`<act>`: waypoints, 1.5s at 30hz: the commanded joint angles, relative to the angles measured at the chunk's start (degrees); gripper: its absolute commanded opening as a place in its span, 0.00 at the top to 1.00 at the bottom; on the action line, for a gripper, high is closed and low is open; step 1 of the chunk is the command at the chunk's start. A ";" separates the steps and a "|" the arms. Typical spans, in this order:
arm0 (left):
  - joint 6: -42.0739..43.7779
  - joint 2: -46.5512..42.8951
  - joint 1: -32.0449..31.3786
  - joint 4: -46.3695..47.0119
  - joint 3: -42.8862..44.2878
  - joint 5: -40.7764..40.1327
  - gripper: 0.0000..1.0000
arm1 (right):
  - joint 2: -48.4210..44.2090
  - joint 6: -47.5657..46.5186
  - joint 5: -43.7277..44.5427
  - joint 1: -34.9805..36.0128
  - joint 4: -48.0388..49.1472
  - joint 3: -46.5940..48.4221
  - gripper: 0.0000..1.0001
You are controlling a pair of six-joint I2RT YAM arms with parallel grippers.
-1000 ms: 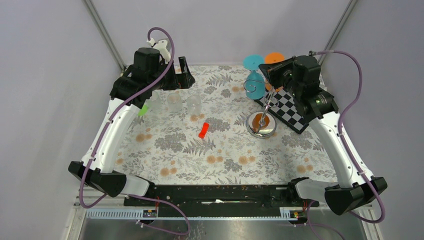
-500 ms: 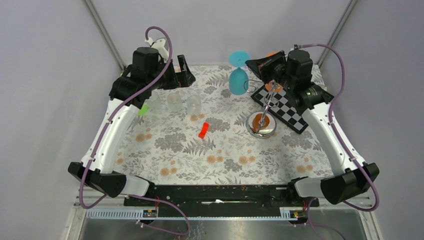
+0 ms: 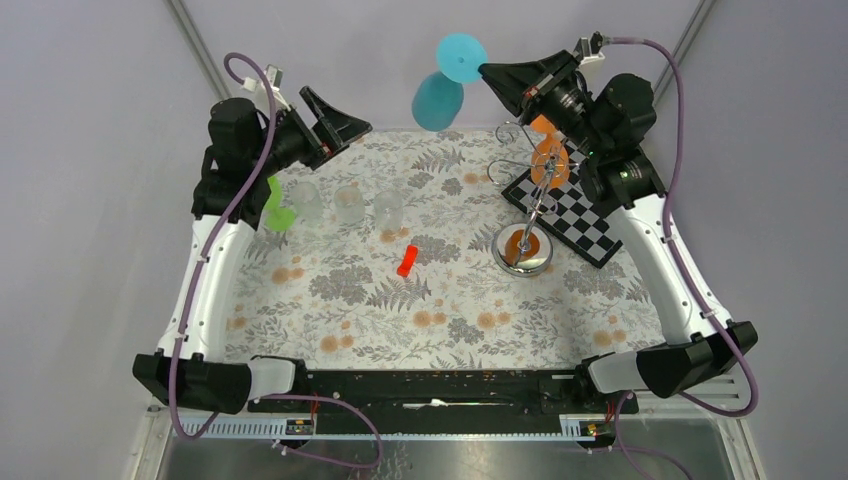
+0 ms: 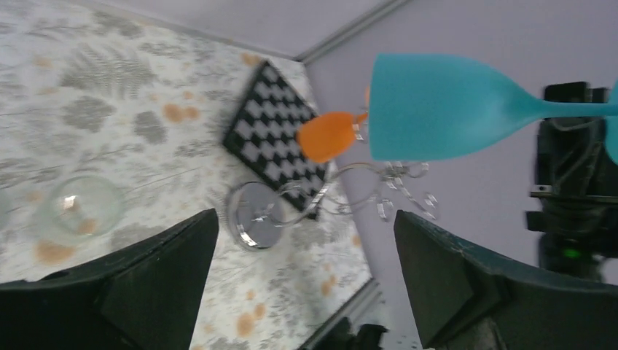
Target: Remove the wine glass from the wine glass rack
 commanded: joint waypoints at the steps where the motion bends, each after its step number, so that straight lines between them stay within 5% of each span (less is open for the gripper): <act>1: -16.80 -1.61 1.47 25.73 -5.68 13.43 0.01 | 0.07 9.56 -4.63 0.91 11.14 2.51 1.00; 14: -38.09 0.99 0.74 55.92 -7.52 18.08 0.02 | 2.78 24.18 -5.15 4.71 23.01 1.81 1.00; 19: -43.38 1.10 0.68 62.93 -8.39 19.24 0.13 | 4.38 27.24 -5.19 5.66 25.25 0.75 1.00; 32: -62.36 3.03 0.68 81.43 -7.77 20.28 0.58 | 5.23 30.54 -4.59 5.94 29.06 -2.60 1.00; 38: -60.80 2.95 0.69 81.17 -7.45 20.48 1.00 | 5.06 30.14 -4.34 5.94 29.33 -3.68 1.00; 41: -60.19 2.75 0.81 81.15 -7.63 20.16 1.00 | 5.29 28.44 -4.84 5.94 28.85 -2.75 0.88; 45: -57.39 1.91 1.11 78.84 -6.98 20.14 1.00 | 5.07 26.94 -4.42 5.94 28.53 -3.39 0.59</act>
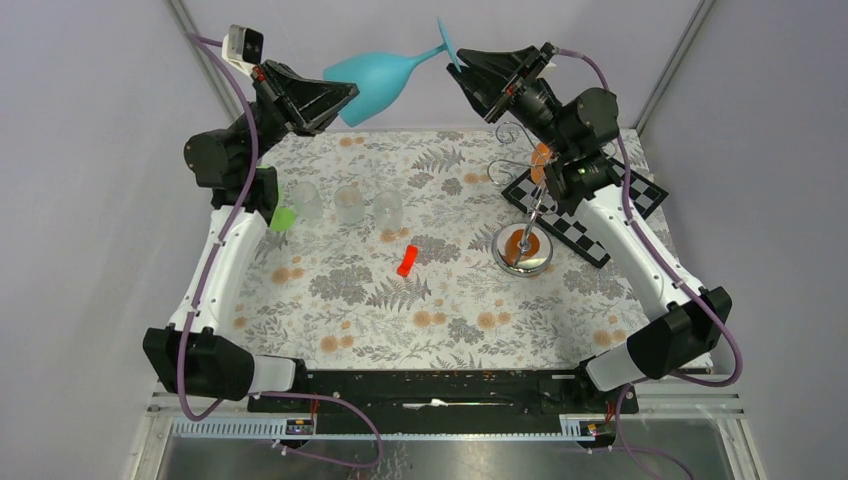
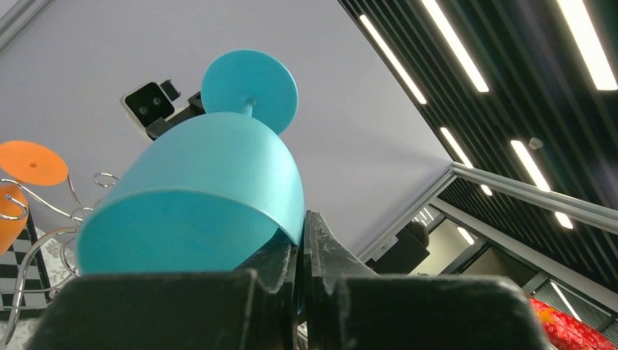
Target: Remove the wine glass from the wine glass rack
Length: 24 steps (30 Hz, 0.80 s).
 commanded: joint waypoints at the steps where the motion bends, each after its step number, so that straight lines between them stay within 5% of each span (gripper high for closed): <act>1: 4.68 -1.71 0.23 -1.76 1.88 1.43 1.00 | -1.10 -3.83 -0.46 0.63 1.80 0.22 0.51; 6: 19.44 -4.51 0.55 -20.32 5.37 2.20 1.00 | -5.58 -13.68 2.63 0.33 -9.59 -1.25 0.30; 10: 37.93 -5.58 0.57 -43.60 10.58 -1.12 1.00 | -8.98 -23.97 6.82 -0.61 -21.20 0.60 0.28; 15: 51.01 -0.07 0.54 -65.95 17.75 -4.78 1.00 | -12.72 -43.07 18.63 -0.90 -49.16 10.15 0.29; 19: 55.67 4.06 -1.71 -72.37 19.54 -7.77 1.00 | -17.56 -52.36 28.64 -0.94 -53.48 10.86 0.29; 24: 68.18 10.34 -9.27 -87.15 26.10 -21.31 1.00 | -21.49 -57.51 33.55 -1.03 -54.03 9.56 0.28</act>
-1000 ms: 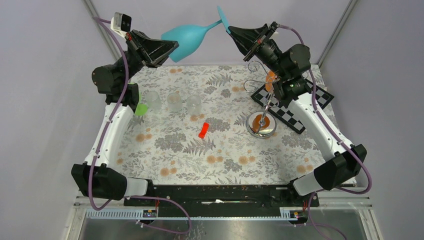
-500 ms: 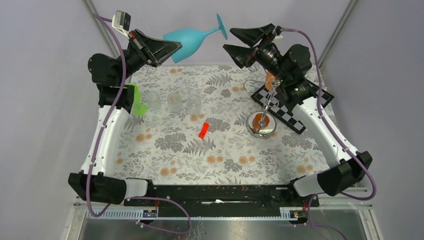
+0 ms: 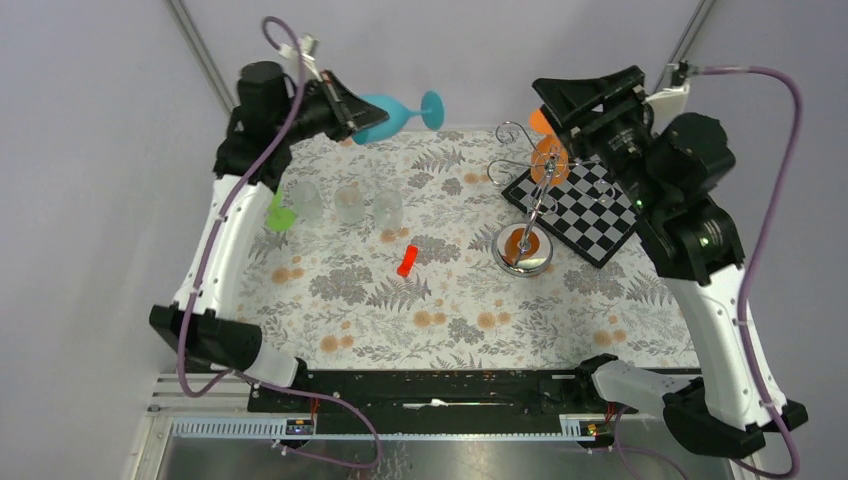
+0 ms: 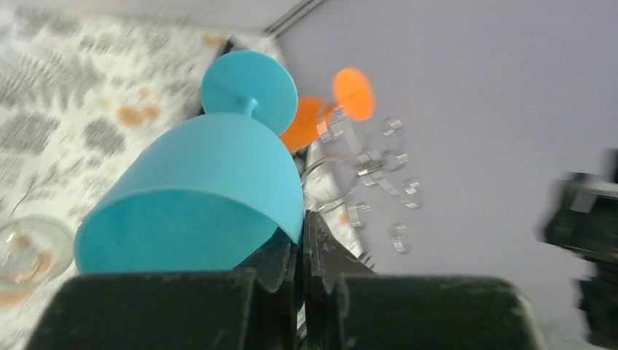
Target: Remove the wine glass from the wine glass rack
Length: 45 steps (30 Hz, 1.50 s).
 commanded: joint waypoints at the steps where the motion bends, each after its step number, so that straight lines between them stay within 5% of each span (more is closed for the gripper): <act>1: 14.39 5.57 -6.81 -16.23 6.56 -13.45 1.00 | -2.74 -9.61 9.00 -0.19 -3.45 0.54 0.28; 8: 26.66 16.39 -18.13 -27.75 12.78 -32.72 1.00 | -4.42 -10.60 9.89 -0.21 -4.31 -1.88 0.27; 19: 35.02 26.10 -26.71 -33.06 13.59 -45.44 1.00 | -4.12 -9.46 8.51 -0.73 -4.93 -3.66 0.27; 45: 31.87 34.25 -27.57 -28.11 11.26 -42.95 0.99 | -6.18 -7.47 7.35 -1.44 -5.00 -6.79 0.27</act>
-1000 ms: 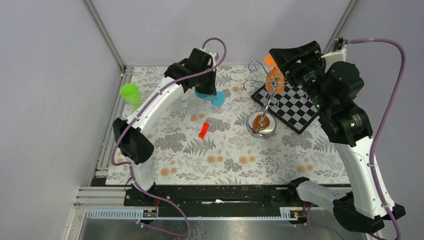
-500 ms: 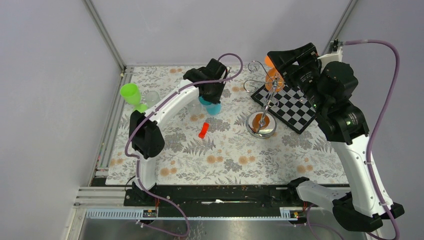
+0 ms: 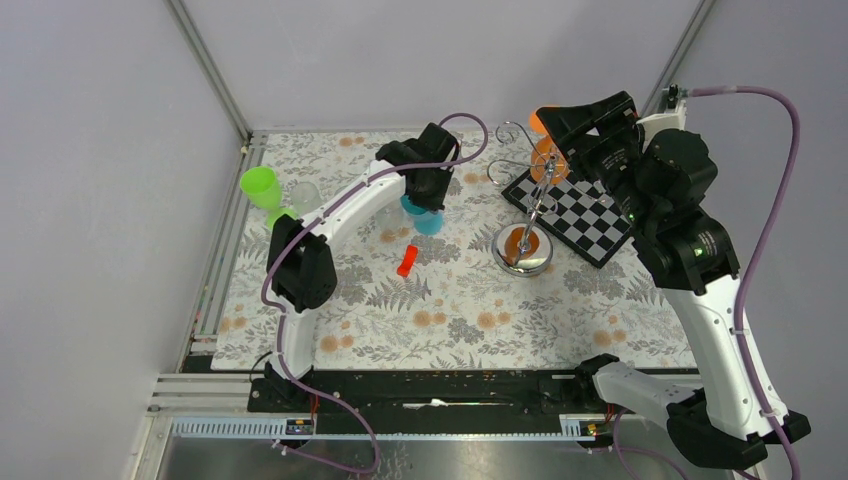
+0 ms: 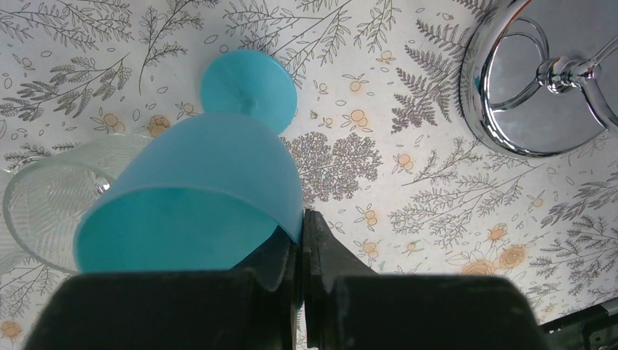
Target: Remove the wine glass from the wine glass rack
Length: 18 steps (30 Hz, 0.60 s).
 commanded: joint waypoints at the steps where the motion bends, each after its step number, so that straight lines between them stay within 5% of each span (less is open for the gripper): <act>1: -0.51 -0.15 0.04 3.83 -0.07 -1.56 0.97 | -0.58 0.52 -0.21 -0.52 1.02 -0.10 0.27; 10: -0.20 -0.54 0.04 1.16 3.73 -3.33 0.64 | -1.69 0.35 1.76 -0.86 0.95 -1.98 0.28; 18: -1.21 -4.21 0.29 0.67 5.74 -2.75 0.59 | 0.71 -0.71 0.53 -1.44 -2.24 0.42 0.28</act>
